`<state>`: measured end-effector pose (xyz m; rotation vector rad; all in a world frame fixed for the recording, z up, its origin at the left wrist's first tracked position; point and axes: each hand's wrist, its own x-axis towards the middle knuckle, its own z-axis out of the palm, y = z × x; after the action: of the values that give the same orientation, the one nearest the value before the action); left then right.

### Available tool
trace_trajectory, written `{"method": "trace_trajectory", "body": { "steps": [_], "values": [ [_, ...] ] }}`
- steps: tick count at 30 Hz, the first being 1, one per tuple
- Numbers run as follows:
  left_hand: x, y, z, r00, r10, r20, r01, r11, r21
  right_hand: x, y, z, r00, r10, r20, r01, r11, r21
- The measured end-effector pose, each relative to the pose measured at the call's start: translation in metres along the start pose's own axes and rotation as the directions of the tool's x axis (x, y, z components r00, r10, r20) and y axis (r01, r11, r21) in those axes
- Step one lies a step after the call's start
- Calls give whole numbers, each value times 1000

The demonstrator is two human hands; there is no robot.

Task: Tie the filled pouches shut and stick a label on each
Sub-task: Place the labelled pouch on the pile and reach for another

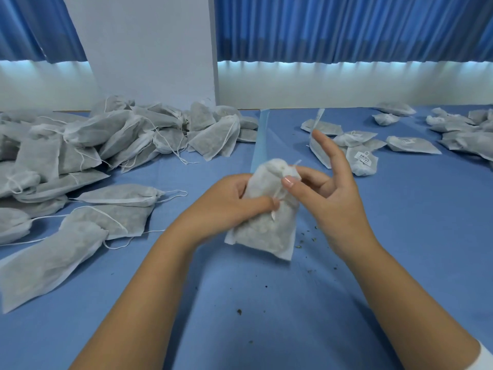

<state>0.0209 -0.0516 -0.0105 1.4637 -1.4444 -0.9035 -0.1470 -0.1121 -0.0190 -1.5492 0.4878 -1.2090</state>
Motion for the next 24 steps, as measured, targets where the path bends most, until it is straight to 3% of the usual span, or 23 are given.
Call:
{"method": "trace_trajectory", "body": {
  "steps": [5, 10, 15, 19, 22, 24],
  "values": [
    [-4, 4, 8, 995, 13, 95, -18, 998, 59, 1, 2, -3, 992, 53, -117, -55, 998, -13],
    [0, -1, 8, 1000, 7, -14, -5, 996, 87, 6, 5, -7, 973, 111, -204, -103, 993, 52],
    [5, -5, 2, 974, -86, -210, 70, 994, -82, 10, 3, -16, 946, 3, -324, -19, 999, -47],
    [5, -4, -4, 956, -130, -264, 90, 983, -159, 6, 0, -15, 989, -38, -141, 16, 988, -156],
    [4, -3, -5, 960, -120, -253, 83, 985, -154, 1, -2, -9, 998, 32, 48, -21, 975, -220],
    [3, -2, -4, 965, -110, -240, 78, 987, -138, -1, -2, -6, 992, 81, 100, -56, 972, -230]
  ]
}}
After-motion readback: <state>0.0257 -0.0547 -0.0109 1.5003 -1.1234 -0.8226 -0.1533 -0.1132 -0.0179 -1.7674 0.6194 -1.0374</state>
